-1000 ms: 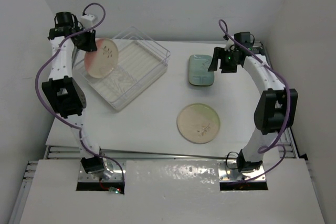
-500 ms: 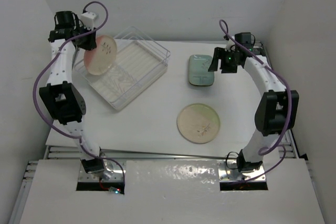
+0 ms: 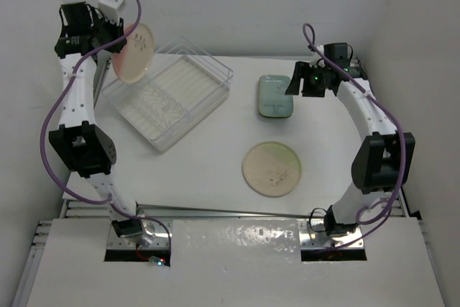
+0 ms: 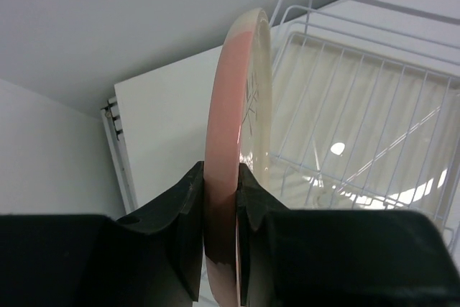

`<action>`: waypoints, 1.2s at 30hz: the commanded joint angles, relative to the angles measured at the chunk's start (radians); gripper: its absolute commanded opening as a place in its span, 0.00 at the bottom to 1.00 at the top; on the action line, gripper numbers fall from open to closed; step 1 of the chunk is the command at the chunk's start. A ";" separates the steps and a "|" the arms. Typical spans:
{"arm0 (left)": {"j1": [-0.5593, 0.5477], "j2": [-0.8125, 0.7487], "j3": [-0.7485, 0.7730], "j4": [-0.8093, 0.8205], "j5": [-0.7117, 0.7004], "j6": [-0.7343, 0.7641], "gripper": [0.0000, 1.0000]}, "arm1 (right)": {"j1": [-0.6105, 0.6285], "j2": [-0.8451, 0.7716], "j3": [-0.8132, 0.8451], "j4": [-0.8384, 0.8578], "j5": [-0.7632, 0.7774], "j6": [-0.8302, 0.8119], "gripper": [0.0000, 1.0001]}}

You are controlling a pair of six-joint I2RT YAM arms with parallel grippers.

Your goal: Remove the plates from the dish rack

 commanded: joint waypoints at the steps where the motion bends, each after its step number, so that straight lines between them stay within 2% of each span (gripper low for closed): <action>1: -0.010 -0.100 0.068 0.167 0.039 -0.074 0.00 | 0.026 -0.051 0.032 0.028 -0.040 0.017 0.66; 3: -0.010 -0.105 0.092 0.178 0.050 -0.127 0.00 | 0.058 -0.060 0.038 0.052 -0.043 0.040 0.64; 5: -0.011 -0.111 0.103 0.178 0.123 -0.206 0.00 | 0.095 -0.074 0.041 0.080 -0.060 0.054 0.65; 8: -0.027 -0.126 0.086 0.198 0.235 -0.331 0.00 | 0.201 -0.063 0.070 0.151 -0.107 0.065 0.72; 9: -0.033 -0.129 0.081 0.198 0.261 -0.382 0.00 | 0.214 -0.055 0.094 0.207 -0.165 0.082 0.74; 10: -0.040 -0.131 0.074 0.196 0.301 -0.400 0.00 | 0.220 -0.037 0.104 0.252 -0.198 0.144 0.77; 11: -0.062 -0.138 0.057 0.187 0.317 -0.409 0.00 | 0.227 -0.026 0.111 0.348 -0.227 0.180 0.78; 14: -0.117 -0.158 0.017 0.164 0.378 -0.409 0.00 | 0.243 0.035 0.159 0.445 -0.295 0.266 0.79; 18: -0.178 -0.175 -0.043 0.121 0.482 -0.391 0.00 | 0.269 0.149 0.333 0.404 -0.309 0.252 0.79; 21: -0.205 -0.177 -0.077 0.117 0.534 -0.429 0.00 | 0.283 0.222 0.401 0.411 -0.382 0.273 0.79; 23: -0.214 -0.175 -0.080 0.115 0.551 -0.434 0.00 | 0.299 0.244 0.405 0.454 -0.460 0.277 0.80; 26: -0.260 -0.174 -0.063 0.057 0.562 -0.369 0.00 | 0.313 0.264 0.383 0.468 -0.483 0.258 0.82; 29: -0.277 -0.175 -0.069 0.034 0.622 -0.348 0.00 | 0.316 0.276 0.342 0.543 -0.522 0.306 0.80; 32: -0.278 -0.180 -0.080 0.054 0.660 -0.368 0.00 | 0.339 0.276 0.305 0.603 -0.552 0.317 0.76; 35: -0.278 -0.183 -0.098 0.077 0.679 -0.404 0.00 | 0.355 0.273 0.261 0.672 -0.583 0.333 0.49; 36: -0.278 -0.184 -0.104 0.086 0.676 -0.415 0.00 | 0.355 0.272 0.244 0.707 -0.598 0.387 0.40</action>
